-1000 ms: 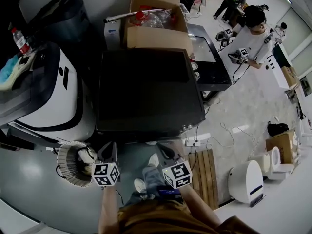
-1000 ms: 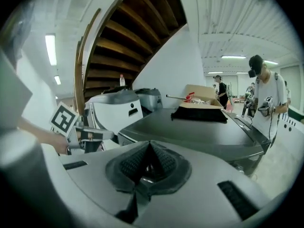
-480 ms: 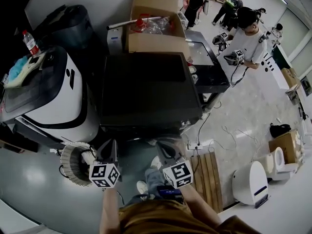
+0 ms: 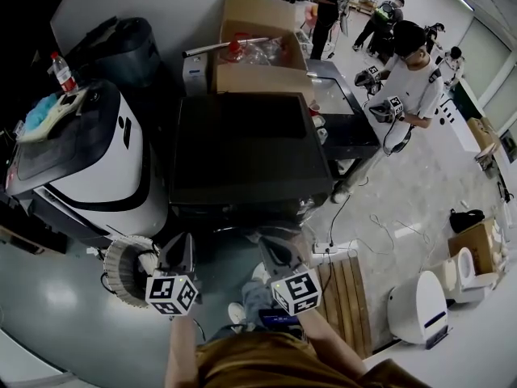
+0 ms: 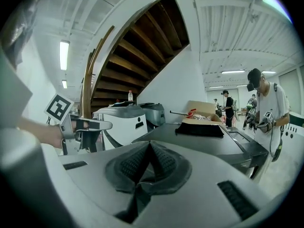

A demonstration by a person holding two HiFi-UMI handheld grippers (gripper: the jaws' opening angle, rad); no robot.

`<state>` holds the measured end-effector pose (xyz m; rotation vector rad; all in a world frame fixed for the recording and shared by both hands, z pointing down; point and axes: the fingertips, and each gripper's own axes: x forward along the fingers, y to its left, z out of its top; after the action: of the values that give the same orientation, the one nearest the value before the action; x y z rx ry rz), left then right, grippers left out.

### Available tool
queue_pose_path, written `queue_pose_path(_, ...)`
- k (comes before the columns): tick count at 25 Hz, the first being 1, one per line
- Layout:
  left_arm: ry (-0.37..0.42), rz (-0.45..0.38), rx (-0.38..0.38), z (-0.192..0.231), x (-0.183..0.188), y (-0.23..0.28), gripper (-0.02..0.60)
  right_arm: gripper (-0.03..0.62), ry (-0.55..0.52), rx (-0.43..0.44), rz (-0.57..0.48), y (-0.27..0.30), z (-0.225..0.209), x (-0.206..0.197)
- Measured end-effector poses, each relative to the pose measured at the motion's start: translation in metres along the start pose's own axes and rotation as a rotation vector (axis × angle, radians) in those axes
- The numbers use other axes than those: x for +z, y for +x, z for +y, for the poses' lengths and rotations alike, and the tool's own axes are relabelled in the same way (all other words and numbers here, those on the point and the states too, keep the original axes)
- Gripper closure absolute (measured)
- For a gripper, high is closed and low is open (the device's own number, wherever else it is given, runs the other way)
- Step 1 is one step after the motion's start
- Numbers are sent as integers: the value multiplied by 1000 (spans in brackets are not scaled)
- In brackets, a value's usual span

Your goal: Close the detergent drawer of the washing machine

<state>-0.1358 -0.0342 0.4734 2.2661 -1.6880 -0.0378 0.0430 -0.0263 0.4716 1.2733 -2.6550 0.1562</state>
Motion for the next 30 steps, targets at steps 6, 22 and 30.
queue_pose_path(6,11,-9,-11,-10,3,-6,558,582,-12,-29,-3,-11,-4,1)
queue_pose_path(22,13,-5,-21,-19,-2,-3,558,582,-19,-40,-1,-21,-11,-2)
queue_pose_path(30,10,2,-12,-20,-4,-3,558,582,-17,-46,4,-25,-15,-4)
